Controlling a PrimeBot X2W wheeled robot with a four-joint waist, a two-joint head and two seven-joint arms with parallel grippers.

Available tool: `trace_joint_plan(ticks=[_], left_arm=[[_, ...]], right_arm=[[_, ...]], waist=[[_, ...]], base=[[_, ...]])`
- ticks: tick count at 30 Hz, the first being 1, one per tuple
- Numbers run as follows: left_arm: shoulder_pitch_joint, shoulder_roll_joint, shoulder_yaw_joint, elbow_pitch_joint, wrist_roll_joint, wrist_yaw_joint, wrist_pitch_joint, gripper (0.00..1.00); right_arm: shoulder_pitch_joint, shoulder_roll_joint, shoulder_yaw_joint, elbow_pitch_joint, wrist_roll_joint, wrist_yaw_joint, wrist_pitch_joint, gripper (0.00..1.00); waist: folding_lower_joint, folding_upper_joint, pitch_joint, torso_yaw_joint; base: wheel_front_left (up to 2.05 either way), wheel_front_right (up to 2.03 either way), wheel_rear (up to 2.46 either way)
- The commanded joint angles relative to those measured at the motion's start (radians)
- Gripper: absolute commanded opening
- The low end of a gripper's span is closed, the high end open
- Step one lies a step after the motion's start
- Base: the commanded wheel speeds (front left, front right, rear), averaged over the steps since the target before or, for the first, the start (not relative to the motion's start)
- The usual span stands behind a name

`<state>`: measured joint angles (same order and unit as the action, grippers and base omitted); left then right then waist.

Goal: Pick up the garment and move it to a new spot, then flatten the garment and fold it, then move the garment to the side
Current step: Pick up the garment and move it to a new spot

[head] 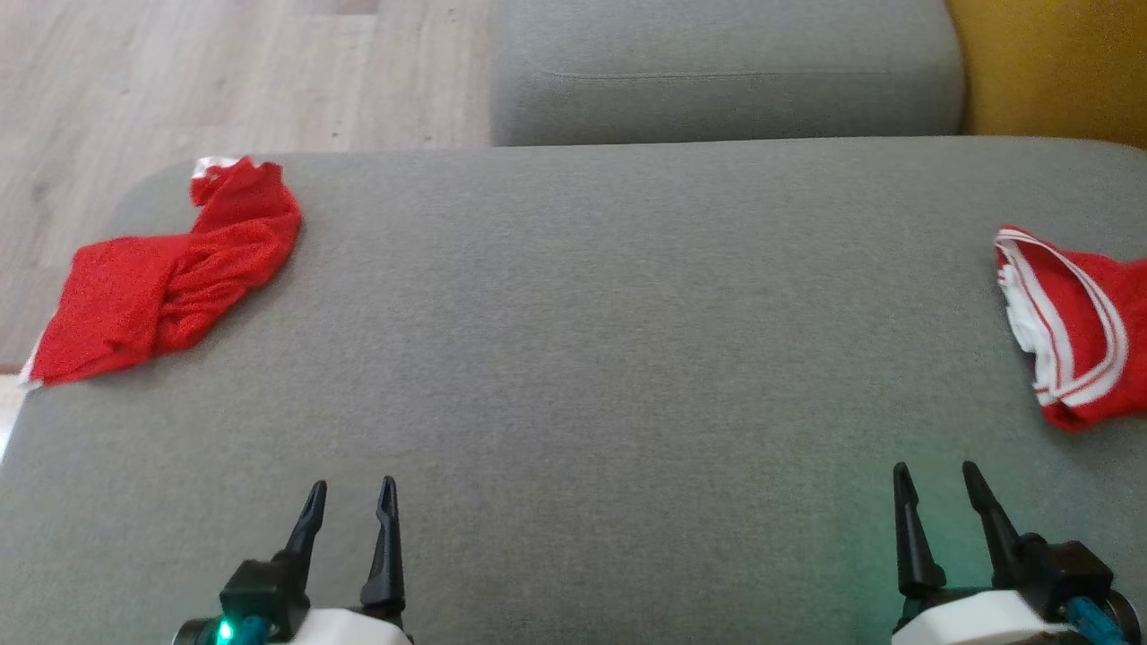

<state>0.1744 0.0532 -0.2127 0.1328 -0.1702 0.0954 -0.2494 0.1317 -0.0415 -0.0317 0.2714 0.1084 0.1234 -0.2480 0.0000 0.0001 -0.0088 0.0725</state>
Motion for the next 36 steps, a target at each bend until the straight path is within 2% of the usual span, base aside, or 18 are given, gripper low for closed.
trace_joint_plan(ticks=[1,11,16,20,24,29,32,35,36], left_arm=[[-0.046,-0.003,0.030,-0.027,-0.003,-0.004,-0.012,1.00],[-0.026,-0.003,0.026,-0.021,-0.013,0.003,-0.012,1.00],[-0.002,-0.003,0.039,-0.034,-0.029,0.015,-0.012,1.00],[-0.012,-0.003,0.046,-0.055,-0.045,0.023,-0.012,1.00],[-0.078,-0.003,0.071,-0.083,-0.075,0.025,-0.012,1.00],[-0.257,0.000,0.145,-0.063,-0.093,-0.012,-0.012,1.00],[-0.402,0.038,0.190,0.018,-0.095,-0.029,-0.012,1.00],[-0.567,0.100,0.210,0.138,-0.083,-0.033,0.026,1.00],[-0.567,0.100,0.210,0.138,-0.083,-0.033,0.026,1.00]], right_arm=[[-0.040,-0.009,0.031,-0.030,0.001,0.007,-0.013,1.00],[-0.029,-0.009,0.091,-0.050,0.018,0.007,-0.014,1.00],[-0.051,-0.009,0.117,-0.052,0.012,0.007,-0.014,1.00],[-0.069,-0.009,0.114,-0.057,-0.007,0.007,-0.014,1.00],[-0.099,-0.009,0.092,-0.082,-0.043,0.007,-0.009,1.00],[-0.156,-0.009,0.058,-0.149,-0.106,0.007,0.020,1.00],[-0.182,-0.013,0.036,-0.188,-0.137,0.007,0.038,1.00],[-0.200,-0.029,0.020,-0.224,-0.148,0.007,0.056,1.00],[-0.200,-0.029,0.020,-0.224,-0.148,0.007,0.056,1.00]], waist=[[0.0000,-0.0001,0.000,0.025],[0.0000,-0.0001,-0.006,0.270],[0.0000,-0.0001,0.017,0.335],[0.0000,-0.0001,0.065,0.336],[0.0000,-0.0001,0.163,0.307],[0.0000,-0.0001,0.320,0.264],[0.0000,-0.0001,0.397,0.246],[0.0000,-0.0001,0.462,0.233],[0.0000,-0.0001,0.462,0.233]], base=[[0.00,0.00,0.00],[0.00,0.00,0.00],[0.00,0.00,0.00],[0.00,0.00,0.00],[0.00,0.00,0.00],[0.00,0.00,0.00],[0.00,0.00,0.00],[0.00,0.00,0.00],[0.00,0.00,0.00]])
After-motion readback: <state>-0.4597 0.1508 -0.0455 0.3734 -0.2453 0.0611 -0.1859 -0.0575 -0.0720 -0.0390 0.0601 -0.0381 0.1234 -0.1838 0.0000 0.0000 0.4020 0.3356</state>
